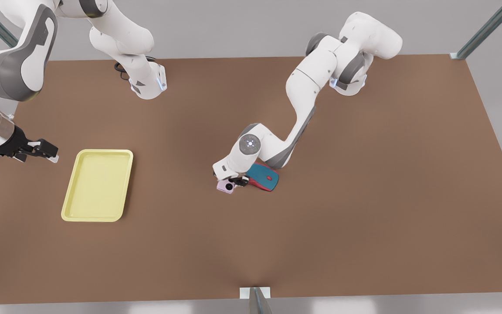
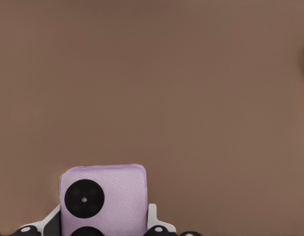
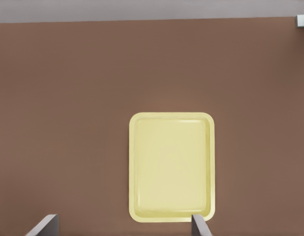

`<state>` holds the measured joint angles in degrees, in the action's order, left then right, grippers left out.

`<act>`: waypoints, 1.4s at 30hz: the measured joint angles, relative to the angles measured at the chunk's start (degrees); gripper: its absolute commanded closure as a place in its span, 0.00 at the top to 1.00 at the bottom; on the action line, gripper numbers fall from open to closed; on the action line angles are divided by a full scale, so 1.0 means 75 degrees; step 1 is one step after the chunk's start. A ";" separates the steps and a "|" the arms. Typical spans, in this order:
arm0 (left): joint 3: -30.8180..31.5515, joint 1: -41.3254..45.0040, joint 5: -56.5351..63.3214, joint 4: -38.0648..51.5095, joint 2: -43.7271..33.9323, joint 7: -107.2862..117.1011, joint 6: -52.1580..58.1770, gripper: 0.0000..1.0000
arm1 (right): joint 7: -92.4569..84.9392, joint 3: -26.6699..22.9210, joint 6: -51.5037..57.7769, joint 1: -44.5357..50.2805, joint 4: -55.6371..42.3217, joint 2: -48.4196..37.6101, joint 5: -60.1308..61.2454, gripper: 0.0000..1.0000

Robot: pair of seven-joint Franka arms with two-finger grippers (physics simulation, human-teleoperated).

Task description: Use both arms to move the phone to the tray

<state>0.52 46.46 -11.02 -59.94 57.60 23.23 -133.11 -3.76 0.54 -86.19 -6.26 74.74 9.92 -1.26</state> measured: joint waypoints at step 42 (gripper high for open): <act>-0.0187 -0.5222 0.1526 -0.2067 -0.6055 -0.1314 0.6918 1.00 | 0.2757 0.0113 -0.5374 0.4572 0.3233 0.2904 0.0526 1.00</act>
<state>-0.88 7.29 0.43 -75.44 12.18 13.38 -81.22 16.92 1.38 -126.50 28.03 98.99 31.70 2.68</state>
